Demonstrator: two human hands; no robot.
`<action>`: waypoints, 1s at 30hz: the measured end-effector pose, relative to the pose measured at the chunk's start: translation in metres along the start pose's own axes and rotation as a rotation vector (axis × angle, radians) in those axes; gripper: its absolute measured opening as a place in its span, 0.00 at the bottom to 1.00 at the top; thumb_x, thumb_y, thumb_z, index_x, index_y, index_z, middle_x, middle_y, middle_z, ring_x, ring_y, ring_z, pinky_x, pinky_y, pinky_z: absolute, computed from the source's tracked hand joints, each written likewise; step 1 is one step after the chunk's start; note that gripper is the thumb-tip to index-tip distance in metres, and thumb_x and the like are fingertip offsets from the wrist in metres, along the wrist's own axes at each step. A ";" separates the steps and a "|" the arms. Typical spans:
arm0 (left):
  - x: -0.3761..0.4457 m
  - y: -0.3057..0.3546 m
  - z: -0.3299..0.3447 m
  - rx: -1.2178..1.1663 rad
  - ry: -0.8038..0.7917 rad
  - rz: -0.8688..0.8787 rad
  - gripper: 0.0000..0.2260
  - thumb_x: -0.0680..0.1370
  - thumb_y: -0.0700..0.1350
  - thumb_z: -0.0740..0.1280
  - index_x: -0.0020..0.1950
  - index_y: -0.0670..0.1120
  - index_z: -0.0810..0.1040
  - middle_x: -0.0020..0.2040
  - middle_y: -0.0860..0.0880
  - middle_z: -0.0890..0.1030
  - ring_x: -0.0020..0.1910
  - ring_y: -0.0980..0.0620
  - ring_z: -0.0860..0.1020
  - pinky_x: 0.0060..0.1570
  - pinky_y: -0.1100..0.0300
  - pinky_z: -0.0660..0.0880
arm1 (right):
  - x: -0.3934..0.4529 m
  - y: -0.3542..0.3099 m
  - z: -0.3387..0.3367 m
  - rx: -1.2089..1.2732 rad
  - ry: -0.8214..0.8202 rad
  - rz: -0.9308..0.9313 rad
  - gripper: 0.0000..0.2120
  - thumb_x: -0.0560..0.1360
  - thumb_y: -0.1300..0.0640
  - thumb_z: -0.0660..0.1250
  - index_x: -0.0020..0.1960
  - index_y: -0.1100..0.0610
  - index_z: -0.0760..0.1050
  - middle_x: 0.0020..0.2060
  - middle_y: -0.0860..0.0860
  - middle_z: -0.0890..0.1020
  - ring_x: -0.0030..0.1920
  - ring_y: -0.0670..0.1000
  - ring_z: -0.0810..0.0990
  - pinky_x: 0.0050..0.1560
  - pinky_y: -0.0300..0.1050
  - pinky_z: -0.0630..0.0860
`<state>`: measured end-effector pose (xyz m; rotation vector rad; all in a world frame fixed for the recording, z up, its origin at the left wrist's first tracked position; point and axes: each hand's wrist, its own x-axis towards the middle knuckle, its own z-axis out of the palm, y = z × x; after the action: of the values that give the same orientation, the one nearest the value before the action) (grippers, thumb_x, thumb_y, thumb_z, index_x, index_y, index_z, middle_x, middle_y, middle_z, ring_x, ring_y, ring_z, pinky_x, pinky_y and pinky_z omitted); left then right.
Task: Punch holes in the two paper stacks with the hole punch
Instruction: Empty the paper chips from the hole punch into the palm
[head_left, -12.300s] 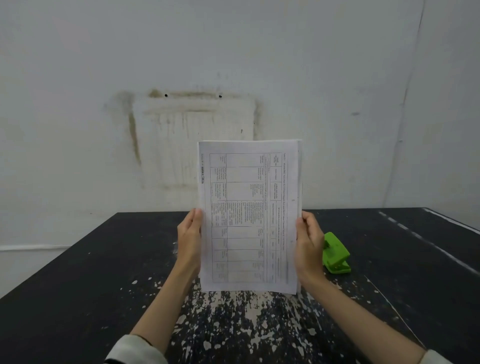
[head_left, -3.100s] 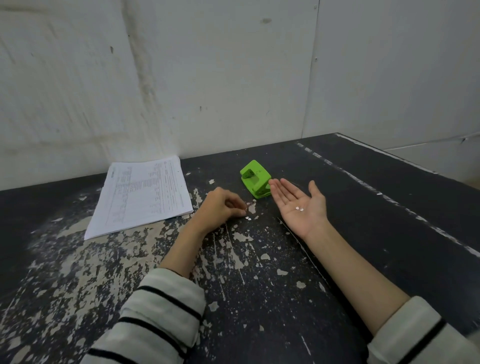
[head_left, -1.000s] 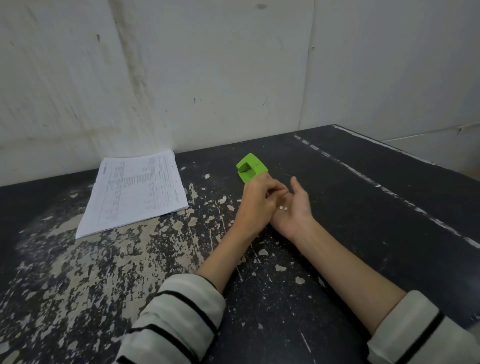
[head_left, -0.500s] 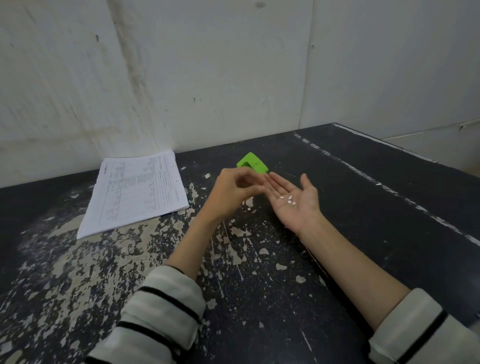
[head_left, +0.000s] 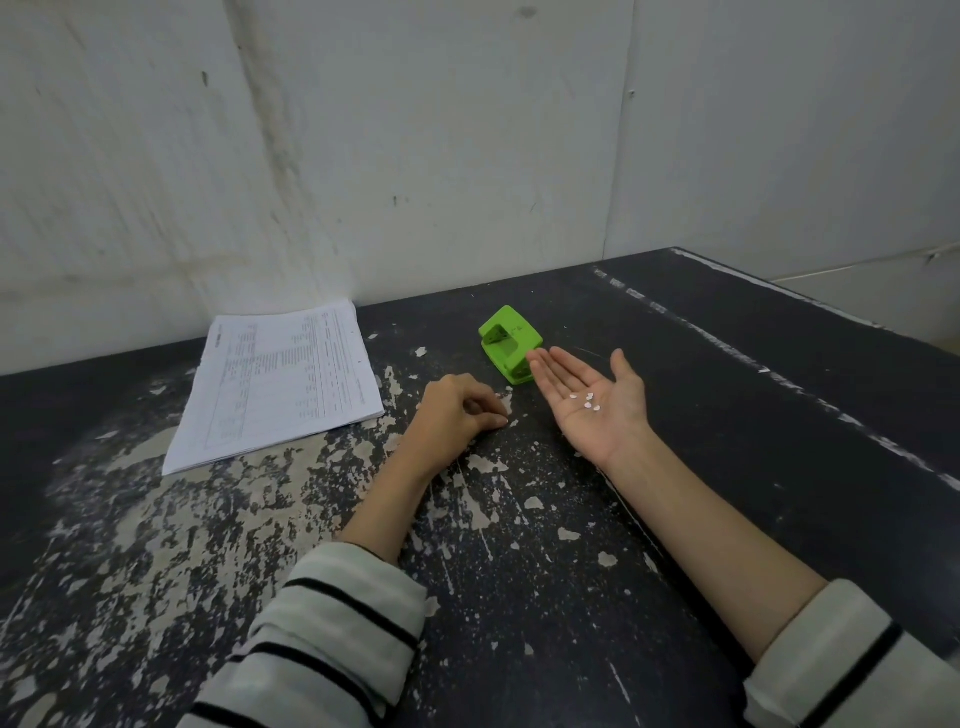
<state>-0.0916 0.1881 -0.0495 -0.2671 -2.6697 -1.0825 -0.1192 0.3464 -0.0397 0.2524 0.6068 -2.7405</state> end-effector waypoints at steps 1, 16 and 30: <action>0.000 0.000 0.001 0.007 -0.001 0.007 0.02 0.70 0.38 0.73 0.42 0.42 0.84 0.40 0.49 0.77 0.36 0.58 0.73 0.37 0.75 0.68 | 0.000 0.000 0.000 -0.002 0.000 -0.001 0.30 0.80 0.44 0.52 0.51 0.73 0.72 0.49 0.68 0.77 0.50 0.64 0.78 0.53 0.55 0.75; -0.009 0.061 0.039 -0.128 0.214 0.223 0.06 0.73 0.33 0.66 0.45 0.39 0.82 0.45 0.44 0.79 0.45 0.54 0.76 0.47 0.64 0.72 | -0.008 0.007 0.003 -0.189 -0.016 0.092 0.34 0.80 0.41 0.45 0.63 0.70 0.70 0.54 0.63 0.78 0.58 0.61 0.76 0.58 0.51 0.74; -0.028 0.080 0.063 -0.041 0.262 0.199 0.14 0.80 0.46 0.58 0.64 0.43 0.70 0.61 0.47 0.74 0.62 0.52 0.70 0.63 0.57 0.65 | -0.069 -0.027 -0.022 0.061 0.063 -0.058 0.27 0.82 0.51 0.46 0.50 0.72 0.74 0.48 0.67 0.79 0.50 0.63 0.79 0.50 0.55 0.75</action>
<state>-0.0543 0.2868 -0.0488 -0.3624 -2.3377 -1.0329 -0.0616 0.3982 -0.0329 0.3412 0.5560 -2.8193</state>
